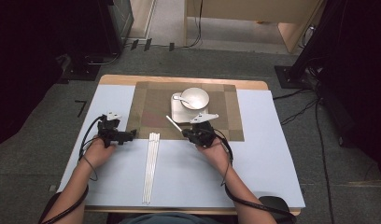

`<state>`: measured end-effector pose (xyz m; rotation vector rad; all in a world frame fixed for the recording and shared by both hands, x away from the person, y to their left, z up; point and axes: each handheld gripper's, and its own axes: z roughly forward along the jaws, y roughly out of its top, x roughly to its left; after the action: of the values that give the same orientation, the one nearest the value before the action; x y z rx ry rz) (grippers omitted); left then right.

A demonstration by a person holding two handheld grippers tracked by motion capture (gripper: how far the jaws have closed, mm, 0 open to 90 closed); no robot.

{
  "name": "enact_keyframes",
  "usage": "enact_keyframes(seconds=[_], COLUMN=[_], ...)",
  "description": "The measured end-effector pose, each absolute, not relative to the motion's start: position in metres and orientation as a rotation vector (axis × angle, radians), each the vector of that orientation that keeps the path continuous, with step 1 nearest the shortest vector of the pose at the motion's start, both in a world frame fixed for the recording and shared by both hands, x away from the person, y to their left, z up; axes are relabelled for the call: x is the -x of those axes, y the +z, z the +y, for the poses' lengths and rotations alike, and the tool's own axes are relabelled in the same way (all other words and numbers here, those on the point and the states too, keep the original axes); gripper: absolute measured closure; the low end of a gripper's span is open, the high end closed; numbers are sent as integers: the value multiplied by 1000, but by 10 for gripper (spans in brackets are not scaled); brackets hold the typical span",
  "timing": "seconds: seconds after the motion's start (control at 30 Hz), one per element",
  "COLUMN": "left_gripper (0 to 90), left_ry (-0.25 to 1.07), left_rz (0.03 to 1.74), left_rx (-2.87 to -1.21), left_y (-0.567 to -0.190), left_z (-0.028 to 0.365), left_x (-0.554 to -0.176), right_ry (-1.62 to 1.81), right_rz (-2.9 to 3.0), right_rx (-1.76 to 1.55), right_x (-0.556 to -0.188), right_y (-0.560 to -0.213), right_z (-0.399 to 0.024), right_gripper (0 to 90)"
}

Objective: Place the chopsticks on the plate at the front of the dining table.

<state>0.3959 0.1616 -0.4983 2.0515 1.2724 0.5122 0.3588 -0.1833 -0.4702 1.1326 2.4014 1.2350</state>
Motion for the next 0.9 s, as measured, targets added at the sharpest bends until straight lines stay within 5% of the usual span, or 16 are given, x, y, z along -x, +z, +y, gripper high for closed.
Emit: enact_keyframes(seconds=[0.9], left_gripper=[14], left_ry=[512], left_rz=[1272], left_rx=[-2052], left_y=[-498], left_z=[162], left_x=[-396], right_ry=[1153], right_rz=[2446], right_rx=[-1061], right_x=[-360], right_y=[-495], right_z=[-177], right_gripper=[833])
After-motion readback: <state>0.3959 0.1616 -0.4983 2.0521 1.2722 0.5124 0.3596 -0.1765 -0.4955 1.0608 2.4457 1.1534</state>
